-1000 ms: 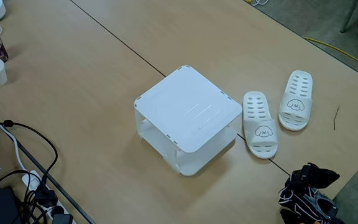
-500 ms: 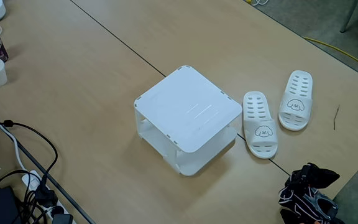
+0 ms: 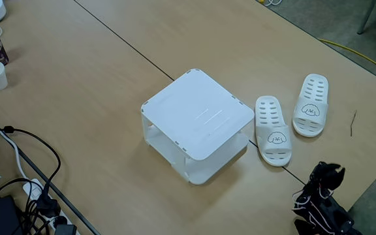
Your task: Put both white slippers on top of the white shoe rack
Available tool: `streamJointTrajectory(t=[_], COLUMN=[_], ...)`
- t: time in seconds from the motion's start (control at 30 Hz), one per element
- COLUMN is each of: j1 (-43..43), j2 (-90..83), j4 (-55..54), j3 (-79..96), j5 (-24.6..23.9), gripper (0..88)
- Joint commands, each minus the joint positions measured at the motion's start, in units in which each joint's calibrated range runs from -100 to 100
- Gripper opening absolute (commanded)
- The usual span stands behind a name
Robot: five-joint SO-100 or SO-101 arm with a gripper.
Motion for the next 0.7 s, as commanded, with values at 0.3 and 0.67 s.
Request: streamJointTrajectory(t=[0.3, 0.67], j1=[16.88, 20.99], j2=[11.12, 39.9], j4=[51.4, 46.48], j3=[-33.24, -40.91], j5=[0.42, 0.42], gripper=[0.7, 0.7])
